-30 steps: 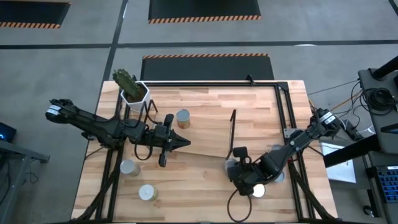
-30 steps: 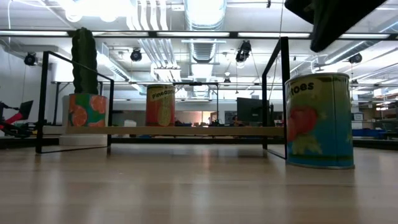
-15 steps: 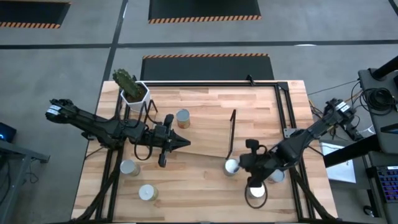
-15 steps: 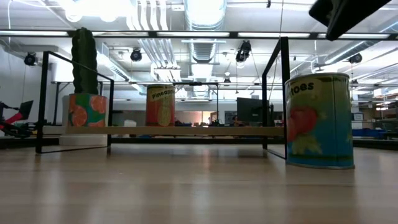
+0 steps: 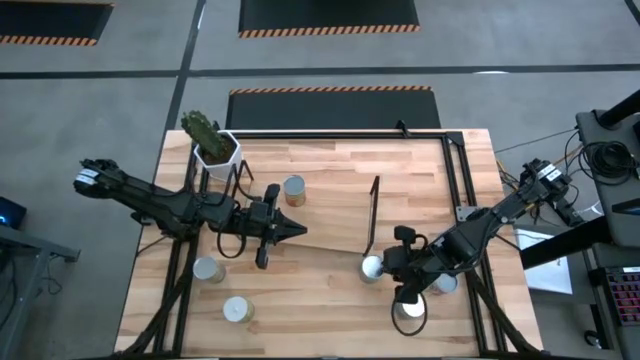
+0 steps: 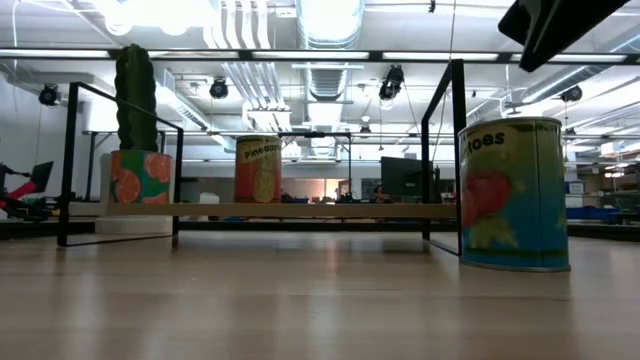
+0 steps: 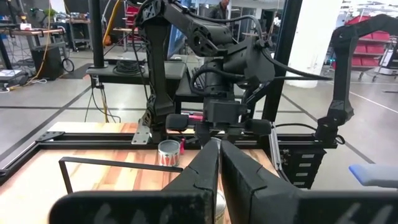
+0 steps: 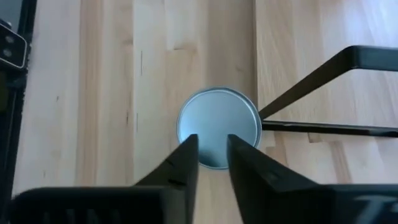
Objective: Pick and place cans onto a shelf
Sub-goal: Put the canned tomatoes on the shelf
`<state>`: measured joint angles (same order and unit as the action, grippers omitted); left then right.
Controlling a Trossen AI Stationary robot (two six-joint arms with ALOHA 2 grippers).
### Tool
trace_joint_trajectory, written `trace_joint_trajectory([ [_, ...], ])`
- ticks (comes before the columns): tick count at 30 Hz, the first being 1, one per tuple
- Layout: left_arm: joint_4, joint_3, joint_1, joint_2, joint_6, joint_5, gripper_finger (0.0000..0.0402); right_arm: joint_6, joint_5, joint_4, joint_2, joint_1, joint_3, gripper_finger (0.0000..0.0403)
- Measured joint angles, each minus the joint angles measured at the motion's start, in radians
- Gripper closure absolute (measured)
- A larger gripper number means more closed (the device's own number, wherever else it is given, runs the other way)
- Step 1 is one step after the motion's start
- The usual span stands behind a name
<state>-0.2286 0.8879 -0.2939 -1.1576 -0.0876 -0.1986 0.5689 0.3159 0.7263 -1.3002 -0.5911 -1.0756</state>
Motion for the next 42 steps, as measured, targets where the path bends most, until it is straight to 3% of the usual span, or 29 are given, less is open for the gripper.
trace_joint_trajectory([
  [11, -0.001, 0.0, 0.0, 0.0, 0.0, 0.0, 0.0402, 0.069, 0.017, 0.052, -0.025, 0.0, 0.0, 0.0124],
  [17, -0.003, 0.0, 0.0, 0.001, 0.0, 0.0, 0.0402, 0.068, 0.016, 0.076, -0.041, -0.002, 0.0, 0.0052],
  [42, 0.001, 0.0, 0.0, 0.001, 0.001, 0.0, 0.0402, 0.068, -0.011, 0.016, -0.201, 0.032, 0.003, 0.0039],
])
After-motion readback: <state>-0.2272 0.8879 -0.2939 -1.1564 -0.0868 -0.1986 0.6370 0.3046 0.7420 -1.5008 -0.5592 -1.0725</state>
